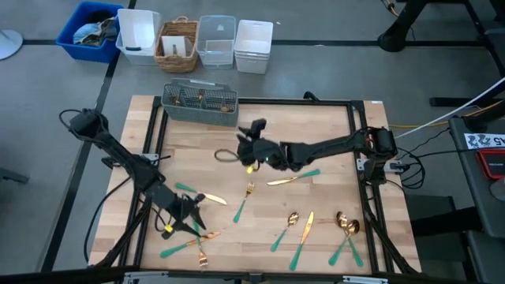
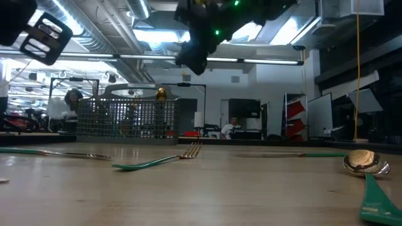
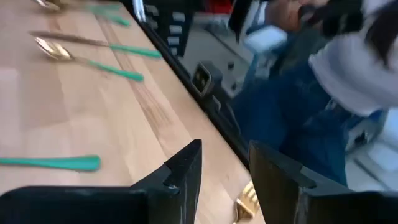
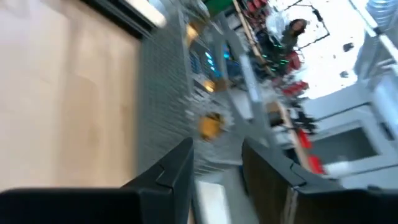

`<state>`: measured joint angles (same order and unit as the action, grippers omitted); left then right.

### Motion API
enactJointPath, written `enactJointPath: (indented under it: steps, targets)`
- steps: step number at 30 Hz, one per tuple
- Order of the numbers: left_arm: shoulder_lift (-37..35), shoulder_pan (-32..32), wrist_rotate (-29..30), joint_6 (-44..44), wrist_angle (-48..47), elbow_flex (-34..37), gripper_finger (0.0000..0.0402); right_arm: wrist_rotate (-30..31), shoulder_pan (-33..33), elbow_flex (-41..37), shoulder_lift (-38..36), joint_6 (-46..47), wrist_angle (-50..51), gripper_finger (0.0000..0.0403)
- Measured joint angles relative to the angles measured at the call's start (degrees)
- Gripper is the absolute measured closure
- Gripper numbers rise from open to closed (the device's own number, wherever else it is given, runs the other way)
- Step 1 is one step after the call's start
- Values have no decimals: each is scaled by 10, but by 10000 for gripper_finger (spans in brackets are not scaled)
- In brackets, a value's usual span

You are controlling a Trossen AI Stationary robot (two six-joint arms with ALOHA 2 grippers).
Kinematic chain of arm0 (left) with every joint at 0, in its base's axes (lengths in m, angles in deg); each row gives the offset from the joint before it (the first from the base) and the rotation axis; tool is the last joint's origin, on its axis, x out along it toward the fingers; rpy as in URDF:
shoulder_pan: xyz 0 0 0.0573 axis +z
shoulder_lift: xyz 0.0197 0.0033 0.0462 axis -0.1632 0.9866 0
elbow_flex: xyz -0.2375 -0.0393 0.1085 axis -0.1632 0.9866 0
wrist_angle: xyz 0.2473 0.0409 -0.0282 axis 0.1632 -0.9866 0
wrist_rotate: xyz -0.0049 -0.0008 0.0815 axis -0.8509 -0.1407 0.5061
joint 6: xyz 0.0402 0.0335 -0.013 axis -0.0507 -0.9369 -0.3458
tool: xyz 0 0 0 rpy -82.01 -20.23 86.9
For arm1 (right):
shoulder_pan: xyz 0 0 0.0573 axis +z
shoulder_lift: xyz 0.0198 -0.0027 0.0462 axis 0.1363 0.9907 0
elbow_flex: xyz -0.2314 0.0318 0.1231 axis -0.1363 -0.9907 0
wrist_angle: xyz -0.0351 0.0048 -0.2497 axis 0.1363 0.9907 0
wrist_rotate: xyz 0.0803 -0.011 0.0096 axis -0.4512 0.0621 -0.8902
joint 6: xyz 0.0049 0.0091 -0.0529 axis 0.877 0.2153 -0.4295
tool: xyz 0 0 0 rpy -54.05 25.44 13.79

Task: Sort silverware
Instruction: Put the green fork into the gray silverware basket

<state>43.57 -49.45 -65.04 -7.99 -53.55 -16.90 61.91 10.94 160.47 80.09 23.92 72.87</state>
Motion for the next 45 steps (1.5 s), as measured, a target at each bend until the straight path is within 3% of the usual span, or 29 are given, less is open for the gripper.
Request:
enactJointPath:
  steps: [5, 13, 20, 32, 41, 45]
  targets:
    - [89, -33, -2, -35, -44, -59, 276, -26, 55, 0, 0, 118, 20, 267]
    - [194, -65, 4, -101, -227, -176, 276, -173, 129, 0, 0, 247, 18, 267]
    - [268, -69, 4, -139, -280, -225, 276, -241, 174, 0, 0, 325, 19, 267]
    - [284, -69, 4, -139, -336, -236, 284, -315, 230, 0, 0, 338, 22, 267]
    - [284, -69, 15, -153, -334, -236, 382, -315, 259, 22, 0, 338, 56, 267]
    - [284, -69, 20, -142, -331, -236, 391, -315, 263, 64, 0, 338, 145, 267]
